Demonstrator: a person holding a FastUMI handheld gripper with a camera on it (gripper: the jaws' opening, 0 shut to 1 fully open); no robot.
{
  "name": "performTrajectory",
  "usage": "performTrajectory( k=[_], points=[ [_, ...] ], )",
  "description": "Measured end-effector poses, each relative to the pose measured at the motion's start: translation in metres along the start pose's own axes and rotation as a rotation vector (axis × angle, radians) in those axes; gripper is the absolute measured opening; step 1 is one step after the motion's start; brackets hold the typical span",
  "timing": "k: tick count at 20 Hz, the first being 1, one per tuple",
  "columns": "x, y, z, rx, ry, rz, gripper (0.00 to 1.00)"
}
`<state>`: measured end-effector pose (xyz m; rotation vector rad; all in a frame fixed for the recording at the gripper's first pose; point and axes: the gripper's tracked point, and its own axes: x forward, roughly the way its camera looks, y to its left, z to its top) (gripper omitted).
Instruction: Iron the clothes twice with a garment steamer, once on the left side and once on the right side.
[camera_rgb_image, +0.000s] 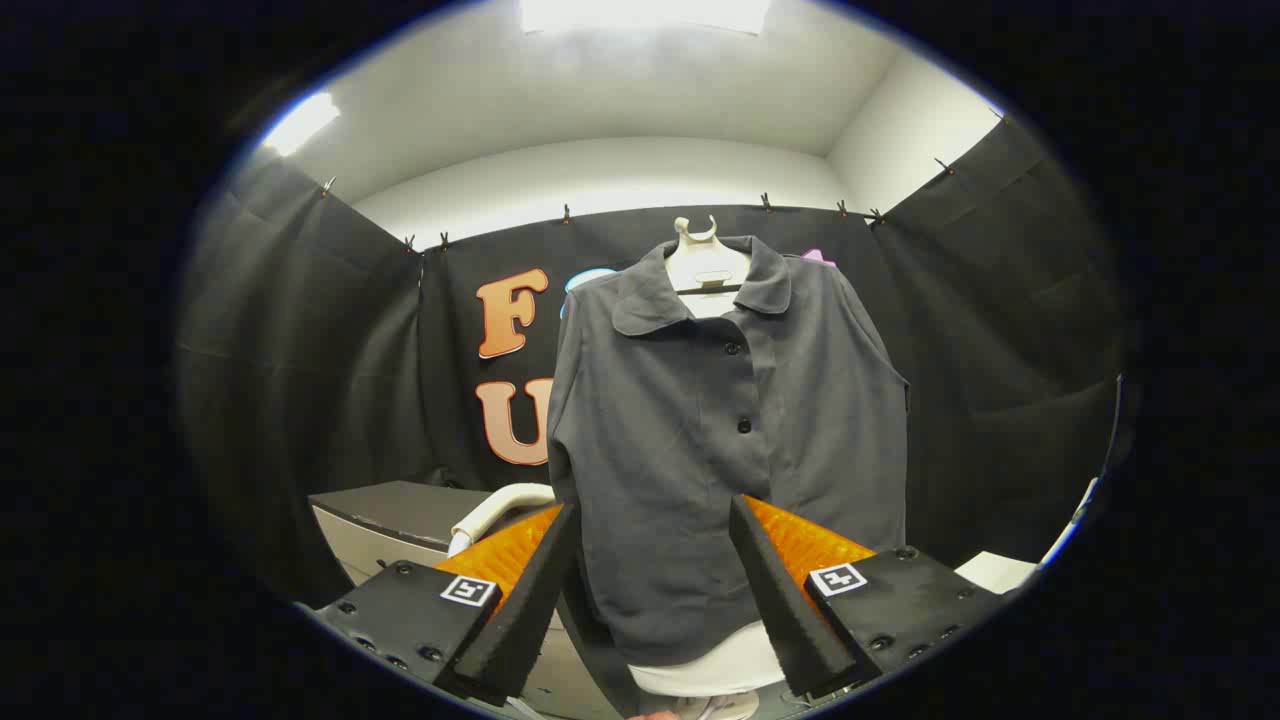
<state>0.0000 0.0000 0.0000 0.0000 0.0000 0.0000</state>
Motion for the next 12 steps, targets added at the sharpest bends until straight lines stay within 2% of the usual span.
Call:
performTrajectory(
  k=[12],
  points=[
    [0.0012, -0.0074, -0.0004, 0.006, 0.004, -0.051, 0.98]
  ],
)
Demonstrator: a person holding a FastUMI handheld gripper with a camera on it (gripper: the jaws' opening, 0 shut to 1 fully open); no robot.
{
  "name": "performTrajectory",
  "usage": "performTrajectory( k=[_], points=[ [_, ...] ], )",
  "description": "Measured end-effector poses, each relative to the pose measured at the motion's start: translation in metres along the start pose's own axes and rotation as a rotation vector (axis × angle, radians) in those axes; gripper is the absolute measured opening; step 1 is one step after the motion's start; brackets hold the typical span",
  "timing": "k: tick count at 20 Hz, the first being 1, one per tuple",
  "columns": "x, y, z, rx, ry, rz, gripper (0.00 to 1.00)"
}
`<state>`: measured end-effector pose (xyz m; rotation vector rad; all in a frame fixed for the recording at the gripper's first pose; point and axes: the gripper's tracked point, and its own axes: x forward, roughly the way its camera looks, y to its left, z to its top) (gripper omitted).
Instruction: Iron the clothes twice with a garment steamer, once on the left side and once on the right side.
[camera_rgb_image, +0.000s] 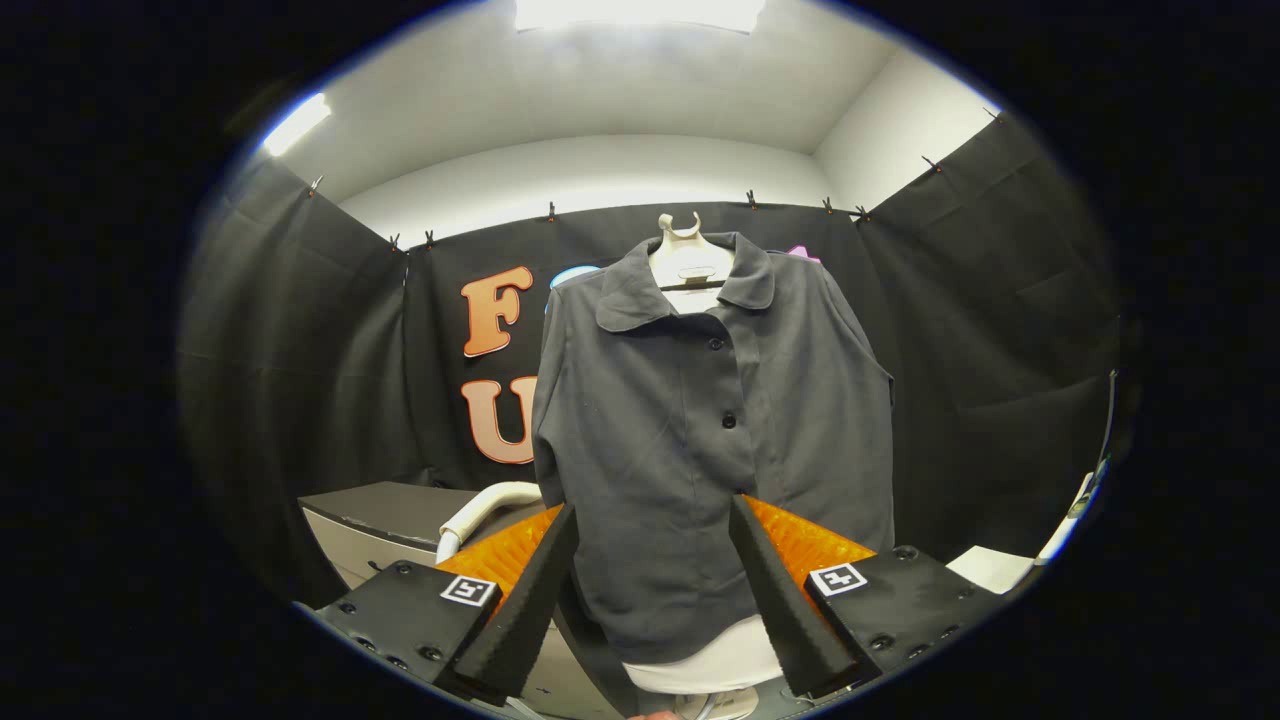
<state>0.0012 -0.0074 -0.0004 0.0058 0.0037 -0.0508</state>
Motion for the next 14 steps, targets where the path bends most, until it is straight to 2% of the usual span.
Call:
performTrajectory(
  k=[14],
  points=[
    [-0.0008, 0.002, -0.001, -0.003, 0.008, -0.016, 0.98]
  ],
)
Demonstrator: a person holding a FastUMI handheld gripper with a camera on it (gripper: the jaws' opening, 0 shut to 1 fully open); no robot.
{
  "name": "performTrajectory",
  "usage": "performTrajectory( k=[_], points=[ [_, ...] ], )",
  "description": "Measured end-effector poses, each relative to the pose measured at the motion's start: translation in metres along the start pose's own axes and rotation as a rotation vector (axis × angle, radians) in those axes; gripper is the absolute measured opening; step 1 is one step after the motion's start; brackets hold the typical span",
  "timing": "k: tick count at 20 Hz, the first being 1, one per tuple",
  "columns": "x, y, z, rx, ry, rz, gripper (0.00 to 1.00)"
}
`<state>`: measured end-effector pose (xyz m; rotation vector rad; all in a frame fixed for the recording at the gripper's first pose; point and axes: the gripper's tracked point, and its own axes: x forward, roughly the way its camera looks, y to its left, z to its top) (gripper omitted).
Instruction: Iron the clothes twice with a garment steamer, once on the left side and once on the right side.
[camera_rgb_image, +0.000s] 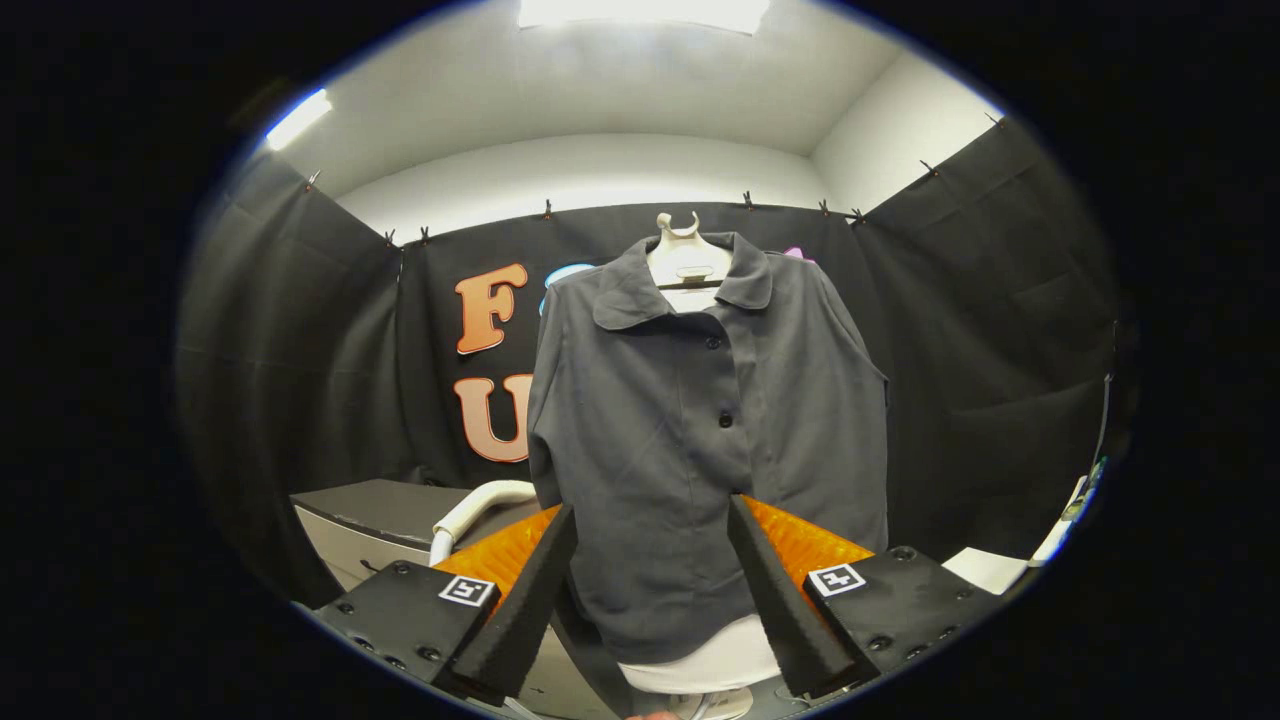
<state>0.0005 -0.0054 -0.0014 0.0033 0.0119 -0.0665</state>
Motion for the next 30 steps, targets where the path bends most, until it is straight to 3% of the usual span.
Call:
performTrajectory(
  k=[8, 14, 25, 30],
  points=[
    [-0.002, 0.007, 0.002, -0.005, 0.007, 0.012, 0.98],
    [0.009, 0.031, 0.027, -0.031, -0.033, 0.041, 0.98],
    [0.081, 0.159, 0.053, 0.016, 0.02, 0.279, 0.98],
    [0.131, 0.2, 0.041, 0.008, 0.071, 0.303, 0.98]
  ],
)
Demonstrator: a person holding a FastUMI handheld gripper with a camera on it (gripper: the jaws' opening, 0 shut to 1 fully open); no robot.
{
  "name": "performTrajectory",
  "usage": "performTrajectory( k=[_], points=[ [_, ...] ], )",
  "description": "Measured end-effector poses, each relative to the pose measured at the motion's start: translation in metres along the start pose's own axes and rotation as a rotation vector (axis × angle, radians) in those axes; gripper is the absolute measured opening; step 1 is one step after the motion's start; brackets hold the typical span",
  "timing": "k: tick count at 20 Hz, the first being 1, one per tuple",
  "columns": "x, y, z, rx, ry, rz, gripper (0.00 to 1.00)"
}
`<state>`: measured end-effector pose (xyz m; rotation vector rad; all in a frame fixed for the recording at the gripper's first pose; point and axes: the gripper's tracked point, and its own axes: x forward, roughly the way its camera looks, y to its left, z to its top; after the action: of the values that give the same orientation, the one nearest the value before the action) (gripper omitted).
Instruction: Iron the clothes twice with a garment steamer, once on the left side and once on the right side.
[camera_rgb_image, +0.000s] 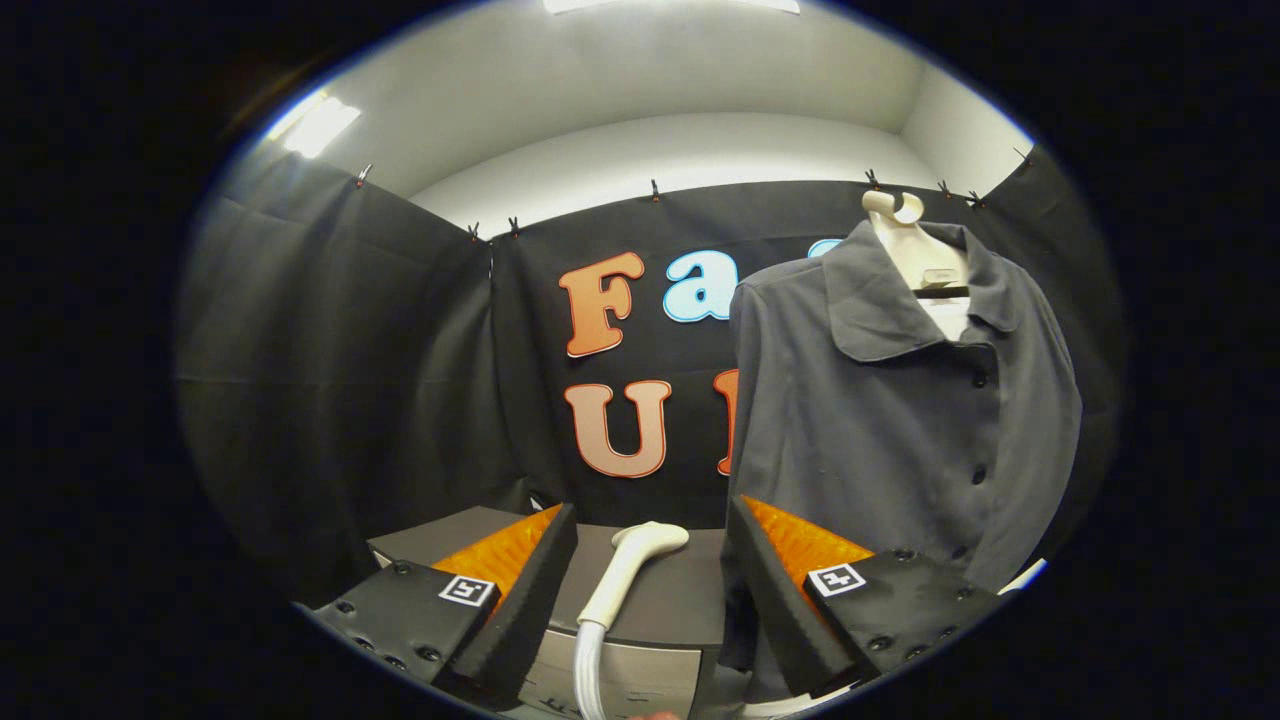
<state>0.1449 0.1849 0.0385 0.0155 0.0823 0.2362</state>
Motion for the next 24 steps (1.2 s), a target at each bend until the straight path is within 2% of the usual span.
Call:
performTrajectory(
  k=[4, 8, 14, 17, 20, 24],
  points=[
    [0.044, 0.013, -0.019, -0.039, 0.061, -0.001, 0.98],
    [0.07, 0.031, -0.05, -0.012, 0.154, 0.023, 0.98],
    [0.123, 0.033, -0.088, -0.064, 0.252, -0.013, 0.97],
    [0.155, 0.023, -0.119, -0.099, 0.321, -0.07, 0.98],
    [0.161, 0.019, -0.161, -0.078, 0.442, -0.098, 0.99],
    [0.168, 0.018, -0.187, -0.042, 0.525, -0.096, 0.99]
  ],
)
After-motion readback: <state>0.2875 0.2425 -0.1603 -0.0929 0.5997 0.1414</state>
